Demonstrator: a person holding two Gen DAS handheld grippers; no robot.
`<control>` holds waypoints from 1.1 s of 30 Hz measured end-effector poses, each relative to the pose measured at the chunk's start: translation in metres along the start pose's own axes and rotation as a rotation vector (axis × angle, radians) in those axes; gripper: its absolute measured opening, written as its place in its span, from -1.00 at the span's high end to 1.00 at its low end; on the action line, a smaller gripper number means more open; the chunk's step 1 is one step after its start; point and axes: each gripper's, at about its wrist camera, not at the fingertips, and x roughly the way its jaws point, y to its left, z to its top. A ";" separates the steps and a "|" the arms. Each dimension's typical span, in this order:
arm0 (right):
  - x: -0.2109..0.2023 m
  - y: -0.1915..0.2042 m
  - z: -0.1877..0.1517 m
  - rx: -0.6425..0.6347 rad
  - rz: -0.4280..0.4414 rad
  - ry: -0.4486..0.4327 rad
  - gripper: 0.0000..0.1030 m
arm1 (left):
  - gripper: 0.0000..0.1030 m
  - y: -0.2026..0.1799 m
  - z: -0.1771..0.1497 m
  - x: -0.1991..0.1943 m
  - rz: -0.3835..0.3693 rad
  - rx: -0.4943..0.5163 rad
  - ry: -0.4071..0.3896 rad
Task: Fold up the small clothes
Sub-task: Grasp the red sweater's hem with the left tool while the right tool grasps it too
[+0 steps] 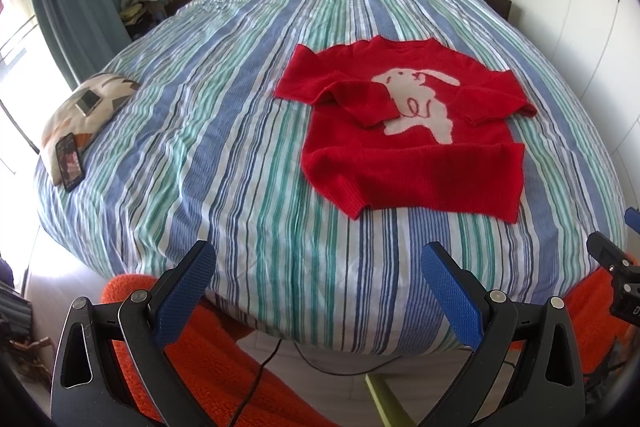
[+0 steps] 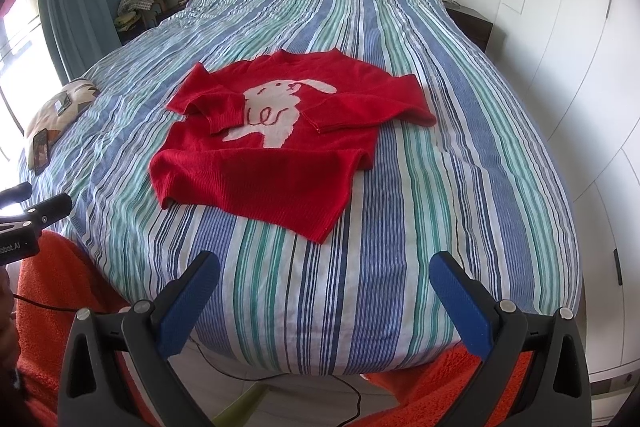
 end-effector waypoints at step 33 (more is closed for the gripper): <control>0.124 -0.073 -0.007 0.291 0.513 0.149 0.92 | 0.81 0.046 0.002 0.139 -0.437 -0.049 0.263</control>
